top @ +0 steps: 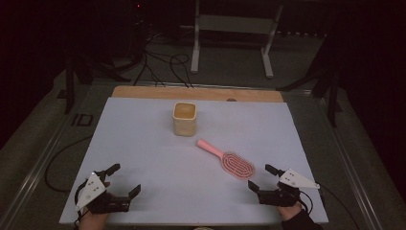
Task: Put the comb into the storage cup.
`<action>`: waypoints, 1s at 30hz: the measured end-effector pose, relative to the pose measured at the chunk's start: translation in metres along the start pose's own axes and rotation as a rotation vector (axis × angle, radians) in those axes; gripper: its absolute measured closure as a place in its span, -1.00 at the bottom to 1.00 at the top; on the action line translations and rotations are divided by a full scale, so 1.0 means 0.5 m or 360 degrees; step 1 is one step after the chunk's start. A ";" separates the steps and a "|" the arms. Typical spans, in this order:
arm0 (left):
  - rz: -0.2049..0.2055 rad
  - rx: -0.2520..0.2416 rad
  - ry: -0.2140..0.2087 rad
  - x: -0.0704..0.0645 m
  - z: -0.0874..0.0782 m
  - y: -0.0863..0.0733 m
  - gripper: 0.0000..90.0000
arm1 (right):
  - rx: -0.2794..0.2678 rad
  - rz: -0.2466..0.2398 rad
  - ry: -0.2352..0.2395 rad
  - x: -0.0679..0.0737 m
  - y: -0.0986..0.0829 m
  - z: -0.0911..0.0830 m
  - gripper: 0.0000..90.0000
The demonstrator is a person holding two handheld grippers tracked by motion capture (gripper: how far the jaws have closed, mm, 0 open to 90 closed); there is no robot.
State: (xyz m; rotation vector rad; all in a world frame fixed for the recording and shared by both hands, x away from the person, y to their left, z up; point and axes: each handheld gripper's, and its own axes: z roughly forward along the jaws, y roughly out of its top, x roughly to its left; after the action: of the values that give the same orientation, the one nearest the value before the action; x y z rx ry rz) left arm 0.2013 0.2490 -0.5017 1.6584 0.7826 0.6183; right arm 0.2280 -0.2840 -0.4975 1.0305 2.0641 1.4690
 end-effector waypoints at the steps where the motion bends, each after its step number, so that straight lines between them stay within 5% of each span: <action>1: -0.0004 -0.0010 -0.0002 -0.001 -0.004 -0.001 -1.00 | 0.0009 -0.0010 -0.0007 0.004 0.003 -0.001 -0.81; 17: -0.0025 -0.0001 -0.0007 -0.002 -0.010 -0.002 -1.00 | 0.0041 -0.0011 0.0019 0.021 0.028 -0.002 -0.81; 30: -0.0036 -0.0001 -0.0002 -0.002 -0.009 -0.002 -1.00 | 0.0025 -0.0003 -0.0056 0.010 0.099 -0.039 -0.81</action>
State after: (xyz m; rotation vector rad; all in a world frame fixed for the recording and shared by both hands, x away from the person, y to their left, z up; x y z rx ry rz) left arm 0.1973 0.2510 -0.5016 1.6473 0.7989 0.6014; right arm 0.2278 -0.2839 -0.4438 1.0528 2.0547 1.4258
